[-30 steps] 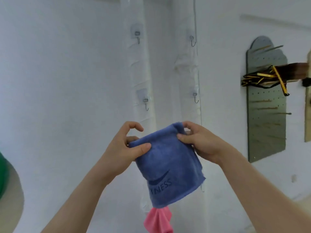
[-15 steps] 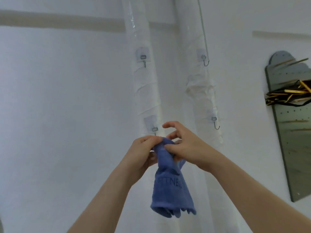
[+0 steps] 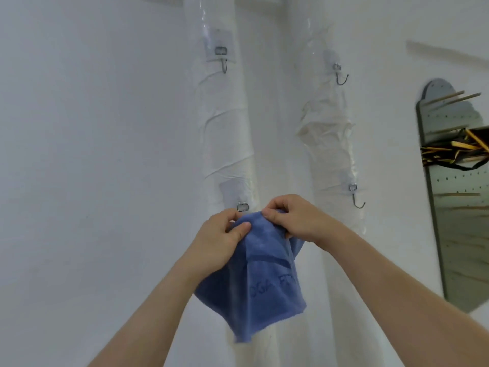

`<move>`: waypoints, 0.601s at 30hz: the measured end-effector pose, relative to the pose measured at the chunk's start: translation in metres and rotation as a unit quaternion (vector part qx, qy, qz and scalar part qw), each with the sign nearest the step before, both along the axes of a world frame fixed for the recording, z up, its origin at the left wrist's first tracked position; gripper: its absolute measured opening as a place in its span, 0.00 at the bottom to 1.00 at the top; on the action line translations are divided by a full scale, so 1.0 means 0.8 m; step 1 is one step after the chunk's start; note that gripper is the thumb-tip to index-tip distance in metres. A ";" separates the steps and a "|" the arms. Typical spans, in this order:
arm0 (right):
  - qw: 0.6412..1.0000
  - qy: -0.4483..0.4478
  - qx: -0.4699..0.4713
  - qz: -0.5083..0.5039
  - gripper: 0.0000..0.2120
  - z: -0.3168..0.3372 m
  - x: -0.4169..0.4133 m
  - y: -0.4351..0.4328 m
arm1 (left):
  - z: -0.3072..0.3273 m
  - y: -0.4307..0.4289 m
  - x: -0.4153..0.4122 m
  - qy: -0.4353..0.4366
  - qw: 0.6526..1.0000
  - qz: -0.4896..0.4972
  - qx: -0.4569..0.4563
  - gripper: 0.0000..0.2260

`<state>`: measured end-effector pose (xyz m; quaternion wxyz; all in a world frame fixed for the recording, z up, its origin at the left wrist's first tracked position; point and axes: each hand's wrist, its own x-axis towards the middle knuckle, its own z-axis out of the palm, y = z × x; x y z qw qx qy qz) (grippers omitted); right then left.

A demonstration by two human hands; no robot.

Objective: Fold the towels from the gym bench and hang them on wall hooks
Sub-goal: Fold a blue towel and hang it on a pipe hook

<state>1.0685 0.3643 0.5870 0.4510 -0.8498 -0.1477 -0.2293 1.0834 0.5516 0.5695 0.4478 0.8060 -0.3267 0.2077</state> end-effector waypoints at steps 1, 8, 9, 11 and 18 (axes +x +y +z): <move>0.999 -0.022 -0.013 -0.025 0.10 0.000 0.014 0.001 | -0.002 -0.002 0.012 -0.043 0.998 0.039 0.006 0.04; 0.988 -0.075 0.120 -0.061 0.07 -0.032 0.075 0.009 | -0.036 -0.003 0.070 -0.319 0.925 0.196 0.065 0.07; 0.985 -0.065 0.149 -0.050 0.08 -0.038 0.077 0.010 | -0.044 -0.004 0.073 -0.324 0.926 0.187 0.048 0.08; 0.980 -0.050 0.190 -0.025 0.08 -0.045 0.079 0.011 | -0.050 -0.004 0.077 -0.309 0.938 0.158 -0.002 0.06; 0.968 -0.137 0.206 -0.036 0.06 -0.023 0.072 0.019 | -0.021 0.004 0.080 -0.377 0.910 0.167 -0.034 0.05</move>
